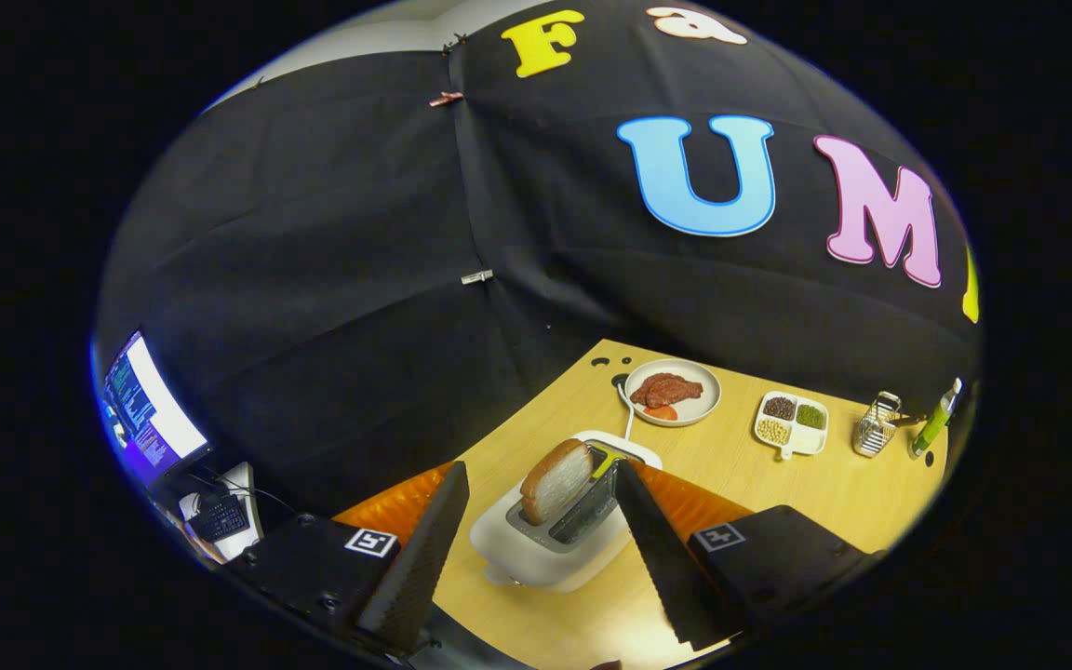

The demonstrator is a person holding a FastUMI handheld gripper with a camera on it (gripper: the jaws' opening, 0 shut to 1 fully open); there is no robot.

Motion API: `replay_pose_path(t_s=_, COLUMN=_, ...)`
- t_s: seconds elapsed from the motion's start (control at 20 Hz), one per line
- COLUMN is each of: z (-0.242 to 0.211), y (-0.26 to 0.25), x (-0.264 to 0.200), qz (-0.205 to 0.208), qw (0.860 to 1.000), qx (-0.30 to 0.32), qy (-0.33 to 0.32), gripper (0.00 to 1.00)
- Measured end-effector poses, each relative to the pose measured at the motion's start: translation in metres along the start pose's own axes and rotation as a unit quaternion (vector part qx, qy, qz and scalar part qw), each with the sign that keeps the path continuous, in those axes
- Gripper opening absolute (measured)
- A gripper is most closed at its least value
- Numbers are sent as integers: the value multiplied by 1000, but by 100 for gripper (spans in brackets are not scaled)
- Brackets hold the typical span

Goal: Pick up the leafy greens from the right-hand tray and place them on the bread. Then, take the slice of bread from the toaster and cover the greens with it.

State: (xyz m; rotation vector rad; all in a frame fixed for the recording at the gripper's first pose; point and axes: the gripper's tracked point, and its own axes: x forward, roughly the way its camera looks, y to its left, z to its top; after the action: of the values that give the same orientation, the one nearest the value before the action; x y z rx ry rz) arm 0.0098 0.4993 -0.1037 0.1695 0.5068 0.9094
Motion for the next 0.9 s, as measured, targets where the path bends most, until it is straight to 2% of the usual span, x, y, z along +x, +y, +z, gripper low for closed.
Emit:
replay_pose_path(t_s=0.2, z=-18, y=-4, x=50, qz=-35, qw=998, qx=32, qy=45, gripper=98)
replay_pose_path(t_s=0.4, z=-40, y=-17, x=90, qz=-82, qw=990, qx=70, qy=92, gripper=97)
replay_pose_path(t_s=0.6, z=-56, y=-24, x=118, qz=-97, qw=986, qx=73, qy=114, gripper=93)
replay_pose_path(t_s=0.7, z=-62, y=-30, x=123, qz=-111, qw=984, qx=71, qy=120, gripper=85)
replay_pose_path(t_s=0.9, z=-71, y=-37, x=126, qz=-137, qw=978, qx=97, qy=122, gripper=31)
